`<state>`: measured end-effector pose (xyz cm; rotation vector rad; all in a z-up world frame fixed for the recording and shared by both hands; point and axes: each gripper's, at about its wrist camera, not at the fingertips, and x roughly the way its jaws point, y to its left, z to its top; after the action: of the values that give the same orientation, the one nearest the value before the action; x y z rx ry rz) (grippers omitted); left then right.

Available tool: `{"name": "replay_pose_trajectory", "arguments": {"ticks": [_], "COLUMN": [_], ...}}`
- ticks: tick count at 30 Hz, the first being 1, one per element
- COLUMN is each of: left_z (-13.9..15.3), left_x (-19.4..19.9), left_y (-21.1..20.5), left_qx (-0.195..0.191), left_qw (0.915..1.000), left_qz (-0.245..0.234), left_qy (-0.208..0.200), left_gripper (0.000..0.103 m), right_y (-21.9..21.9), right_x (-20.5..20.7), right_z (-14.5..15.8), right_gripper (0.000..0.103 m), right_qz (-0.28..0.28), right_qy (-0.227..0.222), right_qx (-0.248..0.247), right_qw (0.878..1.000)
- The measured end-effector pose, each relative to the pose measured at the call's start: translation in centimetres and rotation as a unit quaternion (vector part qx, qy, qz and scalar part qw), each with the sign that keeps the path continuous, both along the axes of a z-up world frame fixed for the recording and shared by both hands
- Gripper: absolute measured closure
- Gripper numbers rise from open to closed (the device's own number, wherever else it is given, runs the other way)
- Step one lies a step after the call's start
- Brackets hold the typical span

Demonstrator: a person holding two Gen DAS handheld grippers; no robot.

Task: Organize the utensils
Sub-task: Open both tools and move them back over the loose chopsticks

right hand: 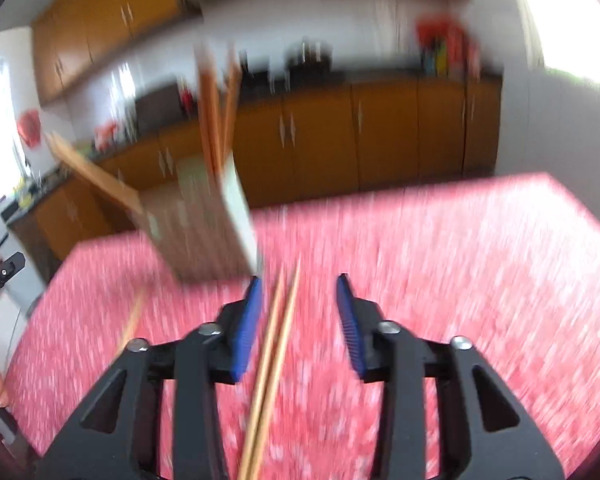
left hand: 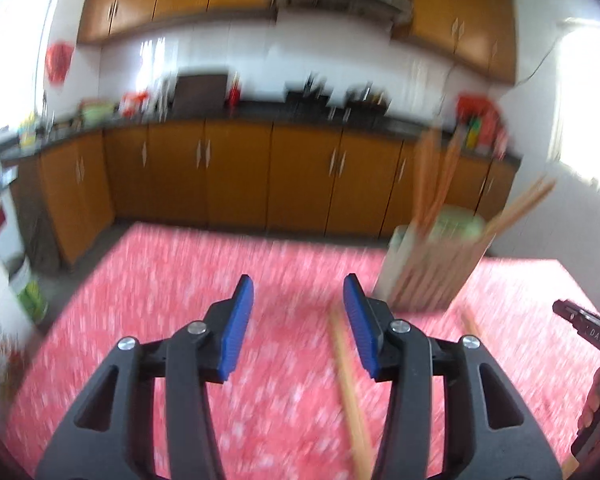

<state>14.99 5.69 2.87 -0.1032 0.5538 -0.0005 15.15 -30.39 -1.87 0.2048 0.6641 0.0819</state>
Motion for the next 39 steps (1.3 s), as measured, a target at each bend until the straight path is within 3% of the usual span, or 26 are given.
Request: {"name": "replay_pose_trajectory", "arguments": {"ticks": [2, 5, 11, 15, 18, 23, 27, 39], "left_z": [-2.7, -5.6, -8.2, -8.7, -8.9, -9.6, -10.4, -11.8], "left_x": [-0.2, -0.7, -1.3, -1.0, -0.9, -0.8, -0.6, -0.8], "left_y": [0.7, 1.0, -0.2, -1.2, -2.0, -3.4, -4.4, -6.1], "left_qx": [-0.005, -0.014, -0.028, -0.038, -0.043, -0.040, -0.029, 0.014], "left_qw": [0.9993, 0.9972, 0.9938, 0.9916, 0.9896, 0.9863, 0.9839, 0.9799], "left_qz": [0.004, -0.001, -0.020, -0.037, -0.051, -0.070, -0.079, -0.092], "left_qy": [0.036, 0.073, 0.106, 0.118, 0.128, 0.144, 0.158, 0.177], "left_gripper": [0.056, 0.056, 0.057, 0.059, 0.063, 0.071, 0.078, 0.083], "right_y": [0.6, 1.9, 3.3, 3.8, 4.1, 2.3, 2.2, 2.3], "right_x": [0.4, 0.2, 0.8, 0.7, 0.8, 1.6, 1.3, 0.6], "right_z": [-3.3, -5.8, -7.0, -7.5, -7.9, -8.0, -7.9, -7.9], "right_gripper": [0.082, 0.083, 0.083, 0.085, 0.095, 0.095, 0.096, 0.095], "right_qz": [0.020, 0.037, 0.049, 0.056, 0.049, 0.008, 0.011, 0.011], "right_qy": [0.056, 0.087, 0.114, 0.115, 0.111, 0.110, 0.108, 0.106], "right_qx": [0.015, 0.012, 0.003, -0.015, -0.046, -0.047, -0.048, -0.054], "right_qw": [0.998, 0.995, 0.992, 0.992, 0.992, 0.993, 0.993, 0.993]}}
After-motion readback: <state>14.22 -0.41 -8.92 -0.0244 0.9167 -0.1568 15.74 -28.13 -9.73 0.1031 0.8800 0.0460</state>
